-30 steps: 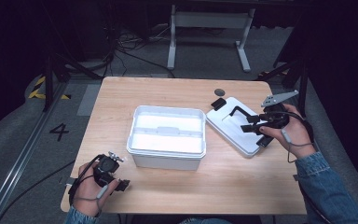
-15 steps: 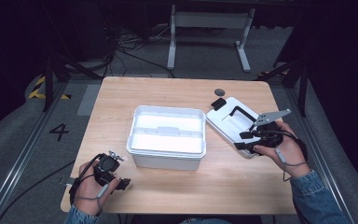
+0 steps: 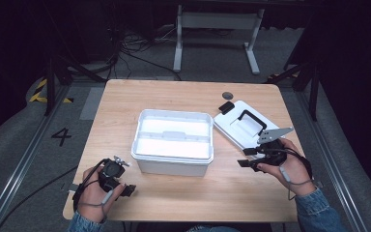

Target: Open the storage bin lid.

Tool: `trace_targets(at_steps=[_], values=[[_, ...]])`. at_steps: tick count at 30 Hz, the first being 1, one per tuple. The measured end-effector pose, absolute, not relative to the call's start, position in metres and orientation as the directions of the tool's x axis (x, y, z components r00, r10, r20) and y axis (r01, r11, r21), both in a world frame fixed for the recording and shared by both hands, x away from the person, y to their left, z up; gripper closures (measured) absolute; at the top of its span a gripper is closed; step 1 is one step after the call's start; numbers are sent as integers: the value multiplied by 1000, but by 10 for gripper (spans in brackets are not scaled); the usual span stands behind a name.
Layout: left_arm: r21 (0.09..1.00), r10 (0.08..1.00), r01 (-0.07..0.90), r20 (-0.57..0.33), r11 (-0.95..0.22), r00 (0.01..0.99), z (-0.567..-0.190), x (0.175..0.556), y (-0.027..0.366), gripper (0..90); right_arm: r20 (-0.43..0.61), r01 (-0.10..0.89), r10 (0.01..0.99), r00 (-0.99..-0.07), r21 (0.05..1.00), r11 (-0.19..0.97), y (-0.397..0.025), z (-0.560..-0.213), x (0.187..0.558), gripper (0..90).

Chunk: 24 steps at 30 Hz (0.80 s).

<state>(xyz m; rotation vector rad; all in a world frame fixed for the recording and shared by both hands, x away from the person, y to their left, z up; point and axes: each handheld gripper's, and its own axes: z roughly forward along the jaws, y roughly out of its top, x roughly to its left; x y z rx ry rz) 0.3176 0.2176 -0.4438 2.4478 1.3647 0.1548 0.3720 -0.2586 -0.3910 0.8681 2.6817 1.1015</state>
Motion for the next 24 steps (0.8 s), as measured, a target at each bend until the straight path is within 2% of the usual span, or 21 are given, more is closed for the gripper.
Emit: trace_targets(at_steps=[24], values=[[343,839,803,-71,-487,540,-444,319,217,233,81,423,530,-844,708,565,-246,-450,353,497]])
